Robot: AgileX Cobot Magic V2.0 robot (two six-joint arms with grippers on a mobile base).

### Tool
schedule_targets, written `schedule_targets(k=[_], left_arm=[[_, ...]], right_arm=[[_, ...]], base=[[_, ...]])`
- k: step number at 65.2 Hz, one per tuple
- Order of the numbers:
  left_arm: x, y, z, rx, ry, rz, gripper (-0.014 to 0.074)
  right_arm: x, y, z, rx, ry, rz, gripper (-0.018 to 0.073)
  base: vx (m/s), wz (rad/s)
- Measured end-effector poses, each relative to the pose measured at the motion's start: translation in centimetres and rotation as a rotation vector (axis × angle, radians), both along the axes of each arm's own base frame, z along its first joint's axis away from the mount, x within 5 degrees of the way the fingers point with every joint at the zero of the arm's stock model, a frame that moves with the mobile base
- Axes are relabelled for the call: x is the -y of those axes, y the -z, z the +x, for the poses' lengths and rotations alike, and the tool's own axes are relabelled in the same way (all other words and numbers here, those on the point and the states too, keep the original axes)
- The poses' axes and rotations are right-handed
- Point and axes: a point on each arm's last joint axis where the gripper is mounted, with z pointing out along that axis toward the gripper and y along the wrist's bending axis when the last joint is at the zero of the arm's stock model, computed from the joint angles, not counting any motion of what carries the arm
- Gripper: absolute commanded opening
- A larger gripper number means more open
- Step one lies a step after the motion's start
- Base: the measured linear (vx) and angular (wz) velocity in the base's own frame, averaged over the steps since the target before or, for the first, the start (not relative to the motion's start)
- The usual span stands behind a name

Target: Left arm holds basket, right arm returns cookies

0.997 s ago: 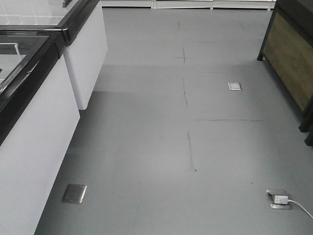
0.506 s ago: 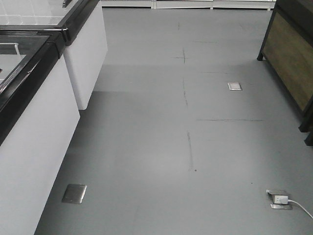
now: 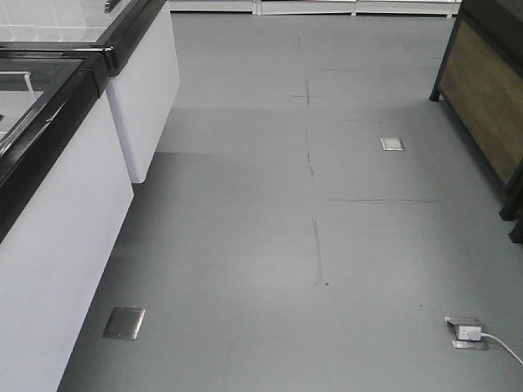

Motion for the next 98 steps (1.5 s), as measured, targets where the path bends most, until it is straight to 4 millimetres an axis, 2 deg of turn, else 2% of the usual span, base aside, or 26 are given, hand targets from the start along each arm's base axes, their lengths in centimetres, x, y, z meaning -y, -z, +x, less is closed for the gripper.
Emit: schedule_targets(k=[46, 56, 68, 78, 98], left_arm=[[0.0, 0.0, 0.0, 0.0, 0.0, 0.001, -0.0006], [0.0, -0.7, 0.0, 0.032, 0.001, -0.008, -0.0006], [-0.1, -3.1, -0.4, 0.074, -0.003, -0.035, -0.0006], [-0.1, -6.1, -0.5, 0.124, -0.003, -0.038, -0.0006], [0.2, -10.7, 1.8, 0.019, -0.009, -0.016, -0.0006]], right_arm=[[0.0, 0.0, 0.0, 0.0, 0.0, 0.0, -0.0011], [0.0, 0.0, 0.0, 0.0, 0.0, 0.0, -0.0011], [0.0, 0.0, 0.0, 0.0, 0.0, 0.0, -0.0011], [0.0, 0.0, 0.0, 0.0, 0.0, 0.0, -0.0011], [0.0, 0.0, 0.0, 0.0, 0.0, 0.0, -0.0011]], base=[[0.0, 0.0], [0.0, 0.0], [0.0, 0.0], [0.0, 0.0], [0.0, 0.0]])
